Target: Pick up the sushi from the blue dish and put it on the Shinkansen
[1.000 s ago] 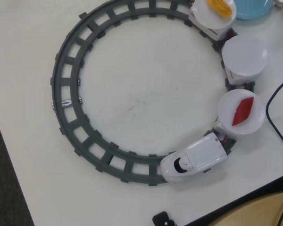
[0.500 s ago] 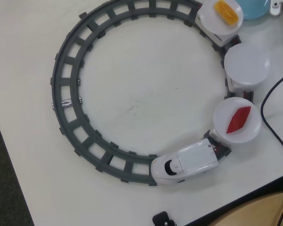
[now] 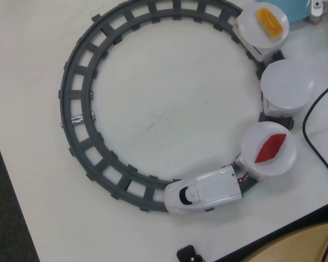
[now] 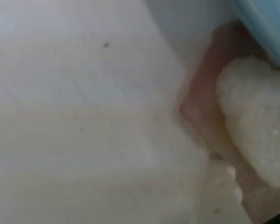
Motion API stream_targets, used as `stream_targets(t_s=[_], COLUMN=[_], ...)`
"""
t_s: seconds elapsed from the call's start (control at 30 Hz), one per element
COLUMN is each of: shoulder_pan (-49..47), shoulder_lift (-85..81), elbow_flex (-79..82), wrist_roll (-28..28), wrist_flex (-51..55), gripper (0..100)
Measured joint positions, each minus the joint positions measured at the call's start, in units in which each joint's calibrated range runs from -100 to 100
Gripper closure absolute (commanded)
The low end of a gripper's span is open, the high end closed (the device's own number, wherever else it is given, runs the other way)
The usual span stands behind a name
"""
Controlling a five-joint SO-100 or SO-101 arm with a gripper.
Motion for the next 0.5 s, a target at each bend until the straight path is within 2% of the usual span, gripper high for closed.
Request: stream_targets(t_s=[0.43, 0.5], shoulder_pan=[-4.10, -4.10], shoulder_lift=[0.00, 0.00], elbow_flex=[0.00, 0.00], wrist_roll=[2.35, 2.35], wrist_flex=[2.36, 2.36], gripper=[85, 87])
